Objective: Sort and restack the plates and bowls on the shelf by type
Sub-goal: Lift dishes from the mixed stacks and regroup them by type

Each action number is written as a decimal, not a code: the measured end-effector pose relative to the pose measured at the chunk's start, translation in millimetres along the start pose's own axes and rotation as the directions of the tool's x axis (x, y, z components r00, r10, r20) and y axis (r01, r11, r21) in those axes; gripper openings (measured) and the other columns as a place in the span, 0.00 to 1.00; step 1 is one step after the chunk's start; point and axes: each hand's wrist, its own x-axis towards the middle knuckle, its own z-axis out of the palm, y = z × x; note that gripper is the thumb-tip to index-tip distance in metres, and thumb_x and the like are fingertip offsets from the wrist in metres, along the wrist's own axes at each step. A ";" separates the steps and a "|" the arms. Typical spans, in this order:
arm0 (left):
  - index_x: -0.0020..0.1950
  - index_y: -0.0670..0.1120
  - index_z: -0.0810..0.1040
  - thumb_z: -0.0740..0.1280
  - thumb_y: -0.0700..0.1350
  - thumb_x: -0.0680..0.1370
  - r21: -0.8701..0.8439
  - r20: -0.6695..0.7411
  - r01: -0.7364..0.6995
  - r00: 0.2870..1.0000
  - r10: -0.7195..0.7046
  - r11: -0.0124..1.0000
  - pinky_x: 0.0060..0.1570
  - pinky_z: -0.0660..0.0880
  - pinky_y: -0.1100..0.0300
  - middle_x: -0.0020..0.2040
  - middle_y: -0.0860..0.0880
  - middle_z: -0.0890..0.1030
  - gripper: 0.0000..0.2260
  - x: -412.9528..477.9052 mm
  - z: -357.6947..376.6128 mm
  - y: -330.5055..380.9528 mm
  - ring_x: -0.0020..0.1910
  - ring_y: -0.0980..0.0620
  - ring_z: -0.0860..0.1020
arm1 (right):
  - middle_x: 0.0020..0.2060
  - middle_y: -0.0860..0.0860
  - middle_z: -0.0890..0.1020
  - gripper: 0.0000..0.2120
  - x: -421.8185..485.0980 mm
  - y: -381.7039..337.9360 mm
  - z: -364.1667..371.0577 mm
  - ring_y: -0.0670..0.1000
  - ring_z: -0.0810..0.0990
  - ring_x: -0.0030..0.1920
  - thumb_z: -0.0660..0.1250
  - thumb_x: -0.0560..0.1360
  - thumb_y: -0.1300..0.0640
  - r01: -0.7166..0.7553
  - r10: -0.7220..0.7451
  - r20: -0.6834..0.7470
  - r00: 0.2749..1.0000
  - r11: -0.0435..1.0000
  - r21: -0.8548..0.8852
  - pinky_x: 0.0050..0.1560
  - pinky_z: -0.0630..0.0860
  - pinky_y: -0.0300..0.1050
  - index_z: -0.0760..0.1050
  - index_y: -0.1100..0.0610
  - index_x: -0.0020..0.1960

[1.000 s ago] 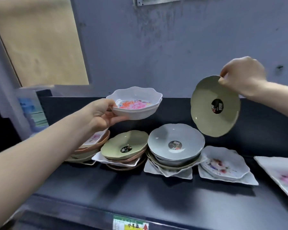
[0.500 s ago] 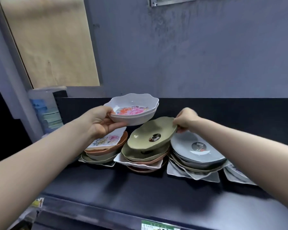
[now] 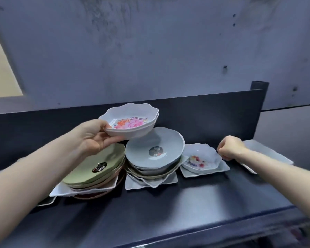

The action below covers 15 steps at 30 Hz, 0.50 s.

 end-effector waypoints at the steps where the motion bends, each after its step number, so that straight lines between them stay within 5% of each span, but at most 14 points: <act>1: 0.46 0.32 0.71 0.52 0.31 0.77 0.004 0.015 0.004 1.000 -0.004 1.000 0.33 0.78 0.48 0.45 0.36 0.79 0.08 3.0 9.8 -2.2 0.32 0.39 0.82 | 0.28 0.52 0.79 0.11 -0.3 9.4 4.8 0.55 0.78 0.33 0.61 0.65 0.68 0.003 -0.003 0.012 1.000 0.998 -0.065 0.29 0.70 0.39 0.75 0.56 0.28; 3: 0.46 0.33 0.71 0.52 0.31 0.77 0.015 0.038 0.015 0.999 -0.016 1.000 0.36 0.77 0.47 0.47 0.37 0.79 0.08 7.2 27.6 -6.2 0.42 0.40 0.80 | 0.35 0.54 0.82 0.07 4.9 23.8 15.7 0.56 0.80 0.40 0.62 0.65 0.66 0.036 -0.035 0.006 0.999 0.988 -0.151 0.32 0.69 0.41 0.75 0.57 0.32; 6: 0.46 0.33 0.71 0.53 0.31 0.77 0.022 0.063 0.020 0.998 -0.021 1.000 0.37 0.77 0.47 0.48 0.37 0.78 0.08 9.6 48.5 -10.4 0.44 0.41 0.79 | 0.41 0.55 0.83 0.03 15.8 30.1 27.4 0.57 0.80 0.44 0.63 0.68 0.63 0.036 -0.042 -0.029 0.999 0.983 -0.179 0.36 0.71 0.43 0.74 0.57 0.37; 11: 0.47 0.34 0.70 0.54 0.30 0.76 0.024 0.067 0.012 0.998 -0.014 1.000 0.29 0.79 0.48 0.45 0.38 0.78 0.06 11.2 67.5 -20.1 0.29 0.42 0.82 | 0.37 0.53 0.79 0.01 26.2 24.7 30.1 0.57 0.78 0.41 0.65 0.67 0.61 0.001 -0.009 -0.053 0.999 0.989 -0.147 0.34 0.69 0.42 0.74 0.58 0.39; 15: 0.56 0.34 0.70 0.55 0.30 0.76 0.011 0.020 0.004 1.000 -0.004 1.000 0.30 0.79 0.45 0.50 0.36 0.78 0.10 12.5 71.7 -30.5 0.43 0.40 0.79 | 0.32 0.55 0.83 0.07 36.9 18.3 18.5 0.57 0.83 0.37 0.62 0.63 0.64 0.003 -0.003 -0.019 1.000 0.999 -0.033 0.35 0.78 0.45 0.79 0.60 0.37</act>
